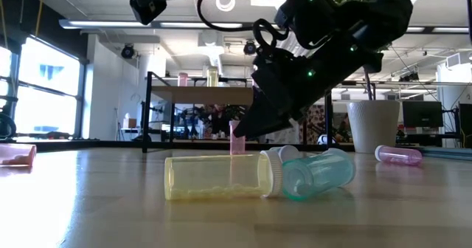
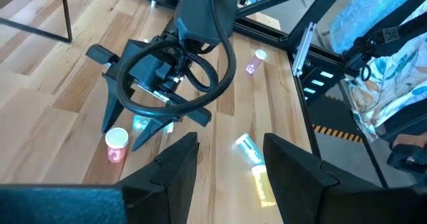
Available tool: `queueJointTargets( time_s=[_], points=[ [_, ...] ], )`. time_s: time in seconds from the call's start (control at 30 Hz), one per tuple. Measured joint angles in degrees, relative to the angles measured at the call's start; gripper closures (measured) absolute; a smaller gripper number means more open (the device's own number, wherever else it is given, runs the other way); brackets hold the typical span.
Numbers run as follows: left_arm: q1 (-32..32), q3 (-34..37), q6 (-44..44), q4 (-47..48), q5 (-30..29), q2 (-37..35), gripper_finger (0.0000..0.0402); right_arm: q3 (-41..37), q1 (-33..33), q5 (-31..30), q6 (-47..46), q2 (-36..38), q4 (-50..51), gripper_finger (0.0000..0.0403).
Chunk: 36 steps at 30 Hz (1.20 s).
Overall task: Pick and place medicine bottles onto shelf by color
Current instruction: Put the right pink pill bottle on the shelf aligned with the other pink pill bottle
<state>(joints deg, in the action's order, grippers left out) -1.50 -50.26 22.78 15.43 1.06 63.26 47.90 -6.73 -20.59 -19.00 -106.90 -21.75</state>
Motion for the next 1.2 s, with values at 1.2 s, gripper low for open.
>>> queueJointTargets(
  time_s=[1.2],
  points=[
    [0.02, 0.00, -0.27, 0.23, -0.24, 0.00, 0.0241, 0.09, 1.61, 5.74, -0.17, -2.07, -2.49, 0.0288]
  ],
)
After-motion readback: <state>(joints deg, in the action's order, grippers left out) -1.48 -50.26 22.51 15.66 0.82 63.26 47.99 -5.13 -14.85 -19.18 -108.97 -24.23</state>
